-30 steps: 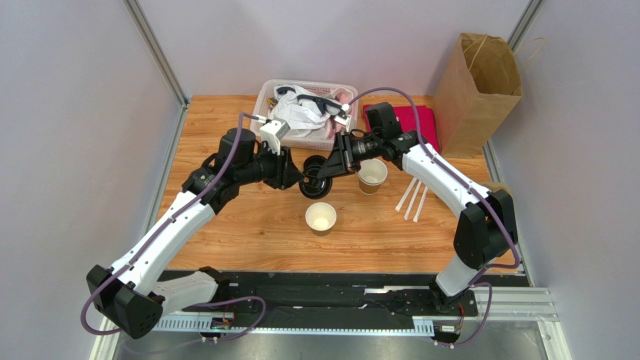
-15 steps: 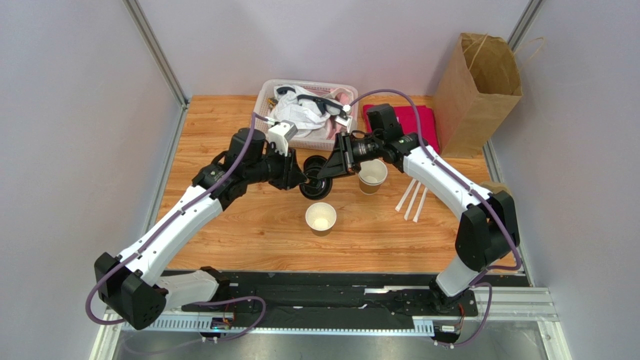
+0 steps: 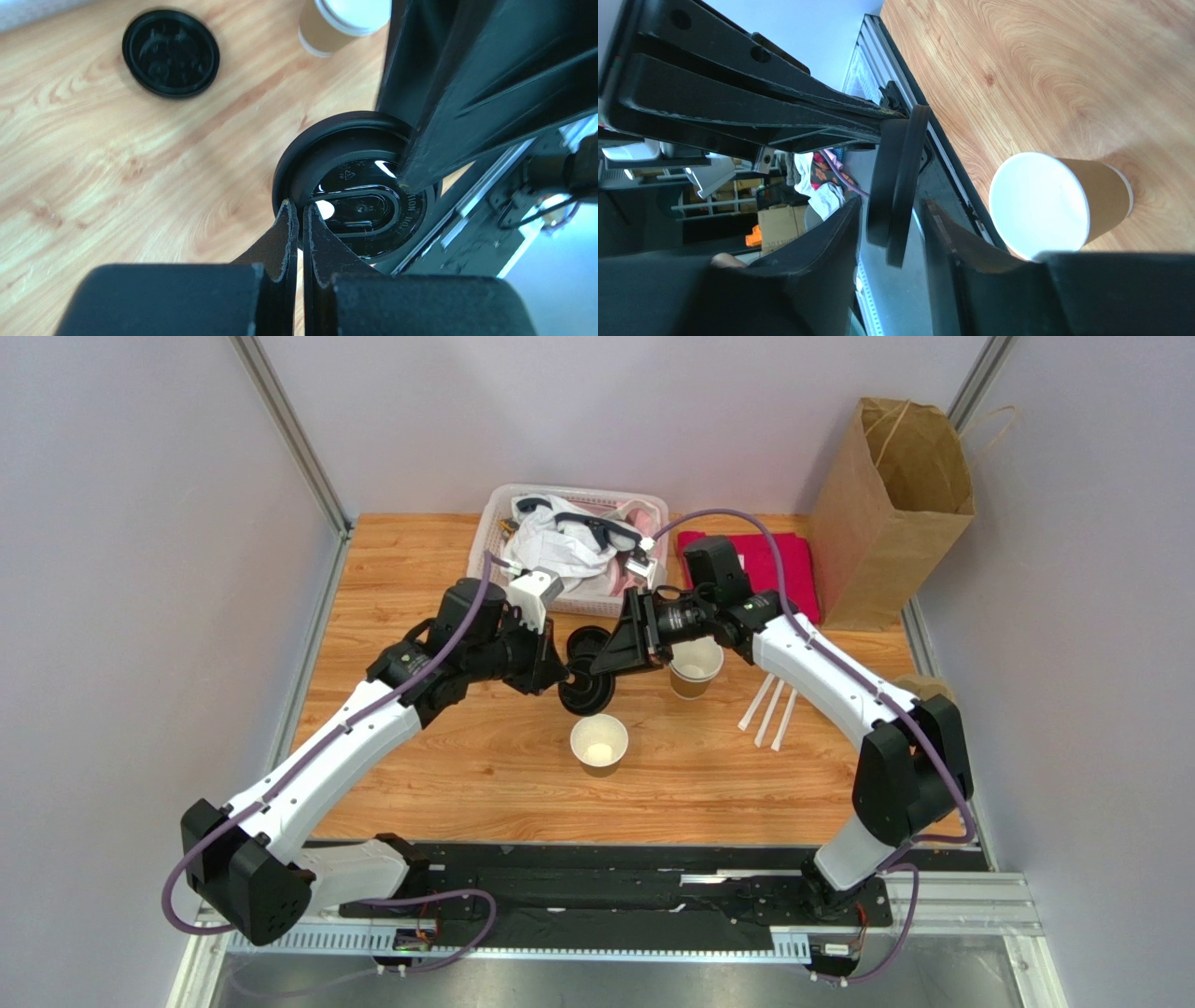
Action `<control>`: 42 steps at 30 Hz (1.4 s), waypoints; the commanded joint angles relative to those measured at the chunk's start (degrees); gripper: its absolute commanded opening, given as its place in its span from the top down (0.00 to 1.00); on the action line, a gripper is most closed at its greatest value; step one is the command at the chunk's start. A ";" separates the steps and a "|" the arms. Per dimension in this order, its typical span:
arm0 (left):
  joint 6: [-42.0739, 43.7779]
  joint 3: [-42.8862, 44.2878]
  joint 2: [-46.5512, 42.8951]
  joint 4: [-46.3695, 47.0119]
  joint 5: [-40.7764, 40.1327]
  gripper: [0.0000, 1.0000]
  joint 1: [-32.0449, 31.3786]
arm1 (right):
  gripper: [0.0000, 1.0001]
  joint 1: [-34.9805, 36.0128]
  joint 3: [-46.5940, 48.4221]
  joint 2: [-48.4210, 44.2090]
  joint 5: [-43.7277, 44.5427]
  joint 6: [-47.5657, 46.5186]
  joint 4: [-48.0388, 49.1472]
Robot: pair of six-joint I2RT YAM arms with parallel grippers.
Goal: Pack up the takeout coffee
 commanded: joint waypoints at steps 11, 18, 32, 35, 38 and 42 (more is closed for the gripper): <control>12.37 3.18 1.20 -13.37 -0.61 1.00 -3.50 | 0.00 -1.66 3.56 -16.91 37.63 -33.57 -14.41; 14.22 7.31 7.53 -15.57 -2.89 1.00 -8.06 | 0.00 -3.24 2.15 -27.46 40.07 -50.63 -13.62; 15.71 15.05 20.98 -17.77 -8.34 1.00 -11.15 | 0.04 7.02 -7.43 -31.87 25.25 -66.37 -24.96; 15.97 15.84 22.48 -18.82 -9.30 1.00 -11.68 | 0.08 11.60 -7.17 -28.28 32.12 -70.42 -26.20; 16.50 16.28 23.09 -19.53 -9.75 1.00 -12.12 | 0.16 13.36 -6.73 -26.16 33.96 -71.22 -25.67; 16.77 16.81 24.14 -20.76 -10.10 1.00 -12.73 | 0.23 17.49 -7.60 -25.01 37.13 -72.71 -25.50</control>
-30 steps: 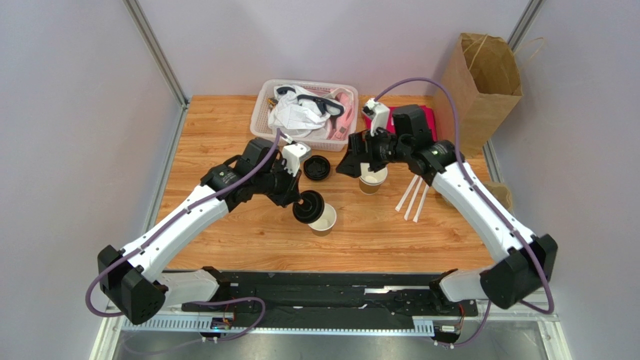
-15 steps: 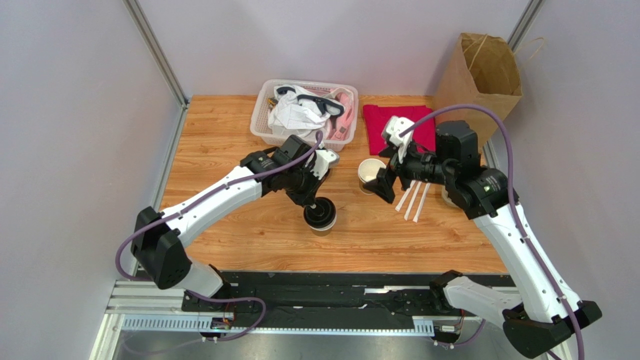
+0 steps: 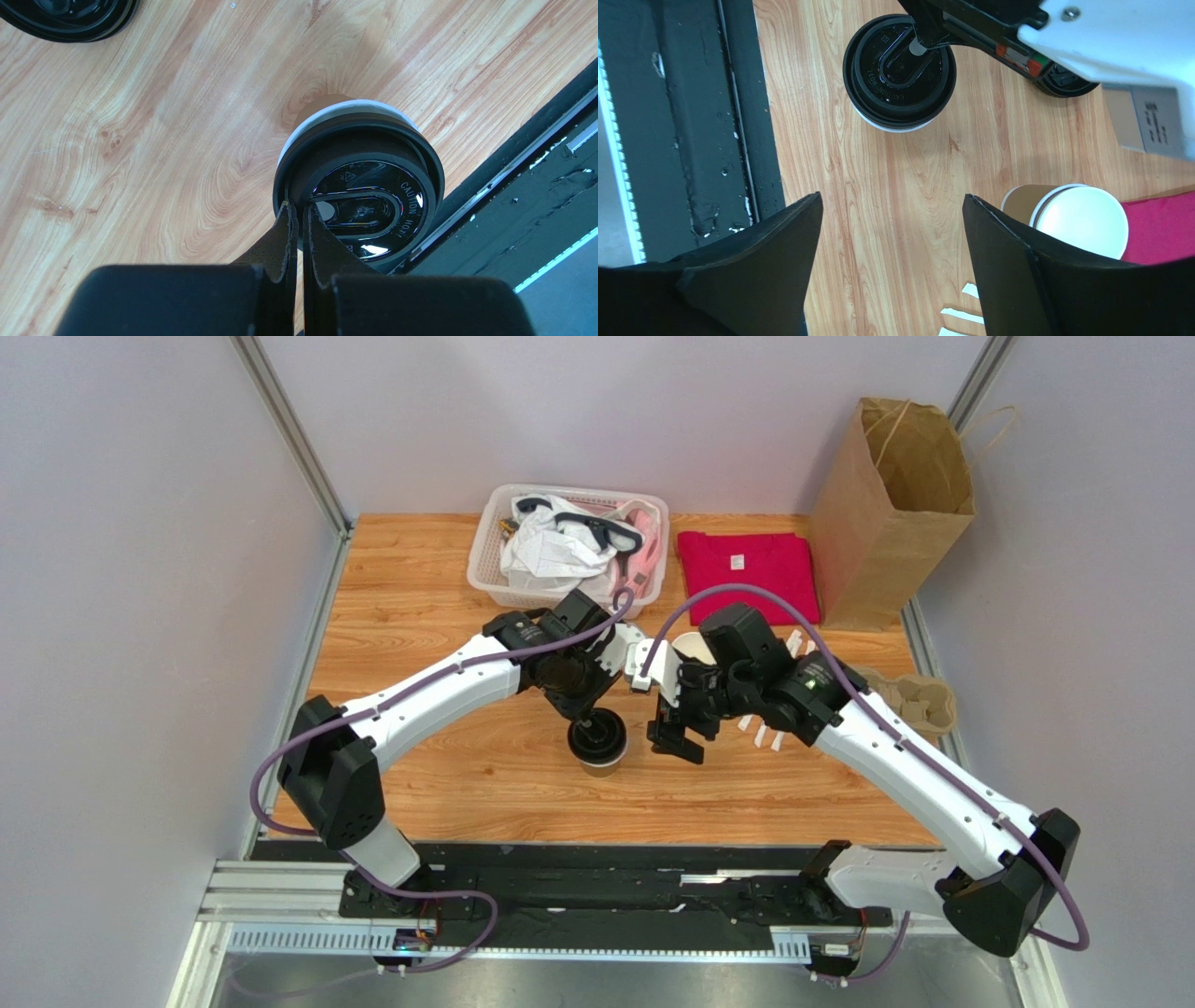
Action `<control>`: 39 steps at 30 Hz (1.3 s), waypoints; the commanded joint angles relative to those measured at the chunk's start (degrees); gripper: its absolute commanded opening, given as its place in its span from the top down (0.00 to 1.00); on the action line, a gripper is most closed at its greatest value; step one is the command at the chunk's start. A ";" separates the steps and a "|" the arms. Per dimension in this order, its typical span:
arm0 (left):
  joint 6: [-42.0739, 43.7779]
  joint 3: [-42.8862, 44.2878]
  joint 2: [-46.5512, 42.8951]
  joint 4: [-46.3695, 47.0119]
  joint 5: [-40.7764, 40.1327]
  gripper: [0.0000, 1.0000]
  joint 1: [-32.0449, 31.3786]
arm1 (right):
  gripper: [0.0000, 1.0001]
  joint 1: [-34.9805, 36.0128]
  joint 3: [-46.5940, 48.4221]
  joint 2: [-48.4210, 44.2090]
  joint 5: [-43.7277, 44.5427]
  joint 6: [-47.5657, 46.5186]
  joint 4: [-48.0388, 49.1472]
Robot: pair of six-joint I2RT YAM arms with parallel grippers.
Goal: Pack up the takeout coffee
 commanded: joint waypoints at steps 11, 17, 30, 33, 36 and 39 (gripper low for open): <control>1.16 3.45 1.79 -1.41 -2.90 1.00 -1.72 | 0.31 6.22 -1.09 4.71 11.81 -3.80 3.17; 0.63 3.81 1.71 -1.06 -2.90 1.00 -1.72 | 0.32 4.38 -1.69 2.96 8.49 1.99 4.38; -0.33 3.54 3.11 -0.01 -2.63 1.00 -1.81 | 0.40 -2.22 -2.83 1.64 0.04 18.88 8.42; -0.34 3.63 3.82 -0.01 -2.46 1.00 -1.90 | 0.41 -3.10 -3.09 1.82 -0.75 20.20 8.60; -0.34 3.28 4.17 0.08 -2.55 1.00 -2.25 | 0.41 -4.33 -2.92 1.56 -1.01 20.55 8.51; -0.42 3.28 4.35 -0.01 -2.72 1.00 -2.34 | 0.41 -5.82 -2.57 1.56 -1.89 21.08 8.51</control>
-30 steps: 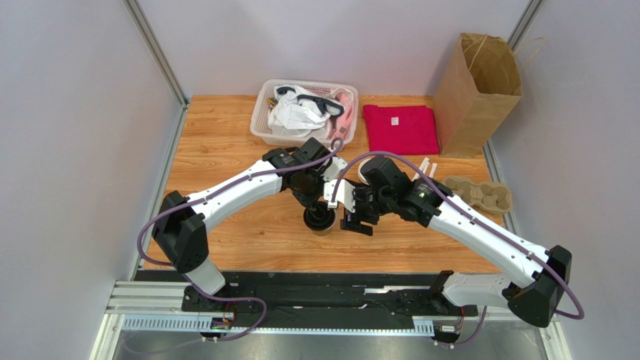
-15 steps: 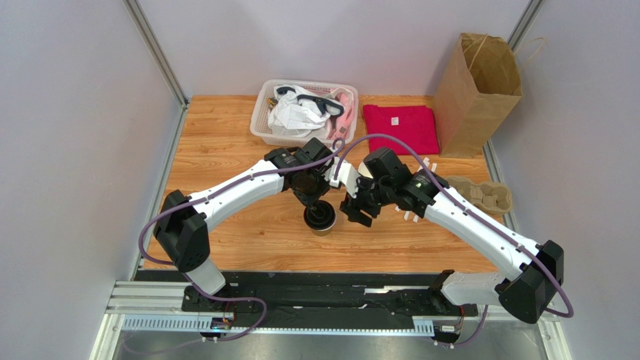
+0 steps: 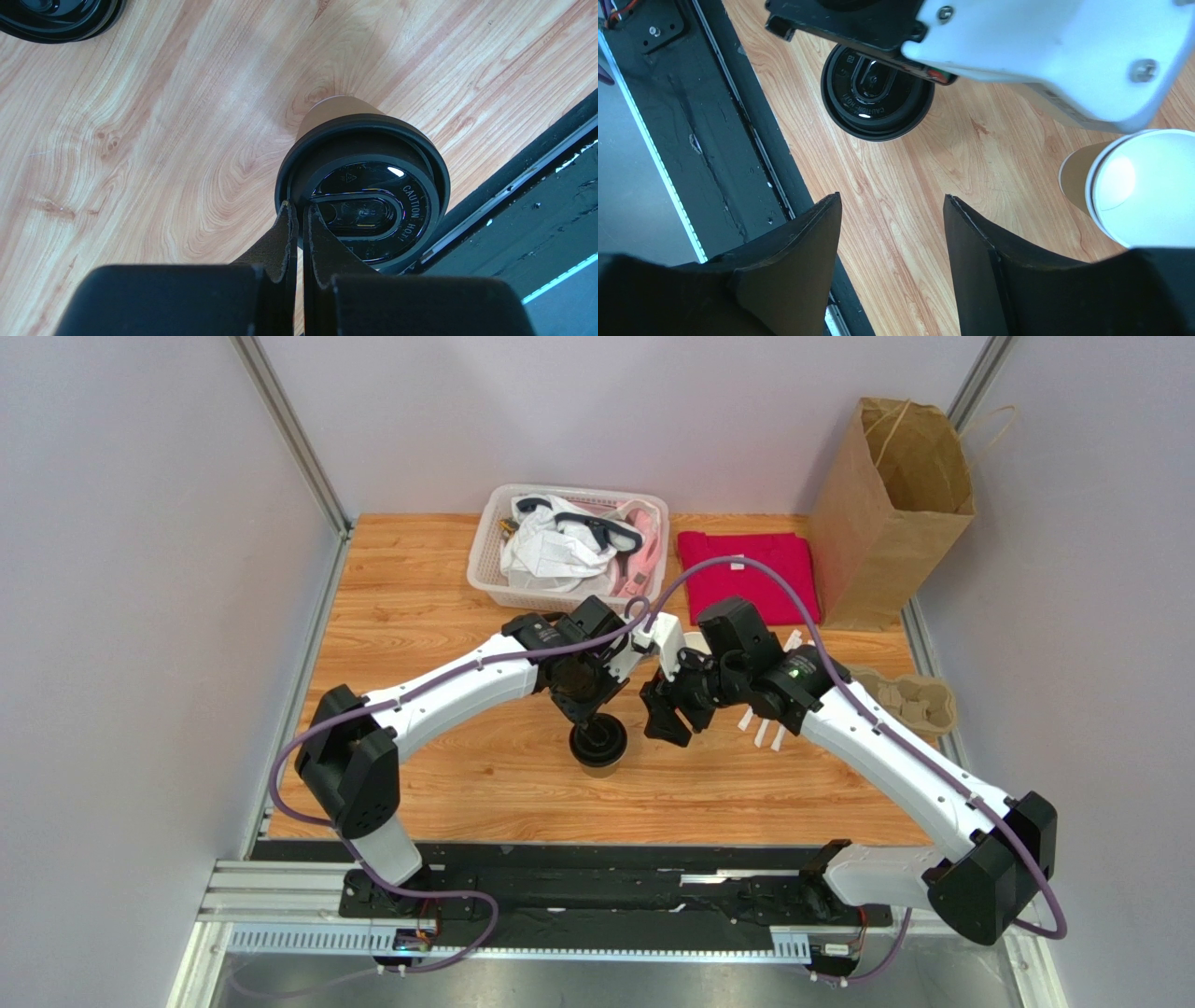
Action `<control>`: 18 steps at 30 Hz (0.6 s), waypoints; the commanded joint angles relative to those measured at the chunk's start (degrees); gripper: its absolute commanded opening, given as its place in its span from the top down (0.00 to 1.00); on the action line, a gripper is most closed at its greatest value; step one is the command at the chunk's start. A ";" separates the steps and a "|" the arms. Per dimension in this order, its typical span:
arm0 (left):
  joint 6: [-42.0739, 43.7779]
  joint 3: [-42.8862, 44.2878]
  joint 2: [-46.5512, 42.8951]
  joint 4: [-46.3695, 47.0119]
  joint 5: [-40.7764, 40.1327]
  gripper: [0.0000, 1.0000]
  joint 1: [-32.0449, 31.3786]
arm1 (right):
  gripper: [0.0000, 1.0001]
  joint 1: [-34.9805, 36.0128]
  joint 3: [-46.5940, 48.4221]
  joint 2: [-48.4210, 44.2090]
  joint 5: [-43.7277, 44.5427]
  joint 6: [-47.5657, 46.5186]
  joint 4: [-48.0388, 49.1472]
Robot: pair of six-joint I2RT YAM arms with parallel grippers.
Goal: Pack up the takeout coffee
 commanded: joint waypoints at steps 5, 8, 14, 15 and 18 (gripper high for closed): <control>-0.80 2.19 0.65 0.78 -1.83 1.00 -1.36 | 0.41 -2.94 0.97 -2.01 -2.60 2.41 2.48; -0.88 2.45 0.39 0.69 -2.36 1.00 -1.71 | 0.41 -3.38 1.41 -2.01 -2.60 2.59 2.48; -0.80 1.84 1.61 0.78 -4.03 1.00 -2.41 | 0.41 -3.91 1.68 -1.75 -2.24 2.06 2.39; -0.80 1.49 2.23 0.78 -4.12 1.00 -2.41 | 0.41 -4.09 1.68 -1.74 -2.33 2.06 2.57; -0.88 1.05 2.67 1.39 -6.23 1.00 -2.33 | 0.41 -4.53 1.85 -1.66 -2.16 2.15 2.66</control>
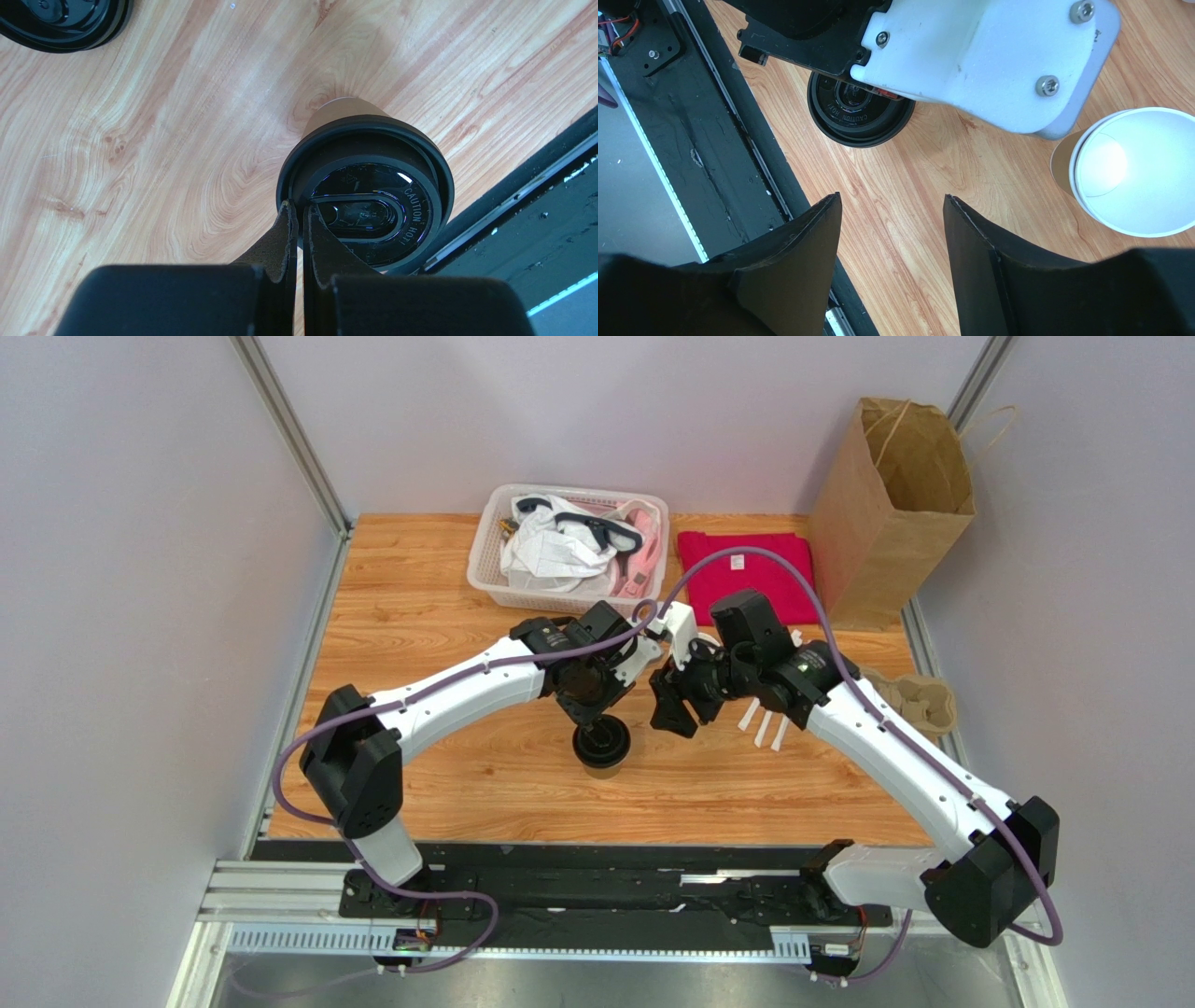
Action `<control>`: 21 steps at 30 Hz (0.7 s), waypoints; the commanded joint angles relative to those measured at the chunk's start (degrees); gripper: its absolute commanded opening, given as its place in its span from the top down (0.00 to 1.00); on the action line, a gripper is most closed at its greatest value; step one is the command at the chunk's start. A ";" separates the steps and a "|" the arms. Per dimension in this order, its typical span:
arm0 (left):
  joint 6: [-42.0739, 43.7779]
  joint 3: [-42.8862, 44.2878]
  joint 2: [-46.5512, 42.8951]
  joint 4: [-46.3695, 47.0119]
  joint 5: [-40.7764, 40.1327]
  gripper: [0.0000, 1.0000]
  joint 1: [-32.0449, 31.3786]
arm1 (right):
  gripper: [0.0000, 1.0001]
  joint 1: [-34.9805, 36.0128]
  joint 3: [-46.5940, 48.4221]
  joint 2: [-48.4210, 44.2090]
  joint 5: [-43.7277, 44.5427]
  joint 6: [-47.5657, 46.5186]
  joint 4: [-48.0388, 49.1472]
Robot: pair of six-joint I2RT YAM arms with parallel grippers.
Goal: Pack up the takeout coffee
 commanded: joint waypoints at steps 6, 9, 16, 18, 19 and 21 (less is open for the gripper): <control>-0.38 1.00 0.35 3.33 -6.86 1.00 -0.36 | 0.41 -1.03 1.66 -1.66 -0.87 0.33 2.52; -0.29 1.62 0.61 4.03 -8.53 1.00 -0.18 | 0.41 -1.12 1.74 -1.48 -0.78 0.42 3.14; -1.96 2.59 2.28 4.12 -8.88 1.00 1.05 | 0.41 -2.17 1.74 -0.25 -0.95 1.39 3.84; -2.14 2.76 2.90 3.77 -8.27 1.00 1.57 | 0.41 -2.44 1.74 0.19 -1.92 2.70 4.28; -2.14 2.85 3.07 3.68 -8.09 1.00 1.66 | 0.41 -2.61 1.66 0.27 -2.44 3.32 4.54; -2.14 3.29 3.60 2.98 -7.48 0.99 1.84 | 0.41 -2.88 1.48 0.89 -3.93 4.64 5.77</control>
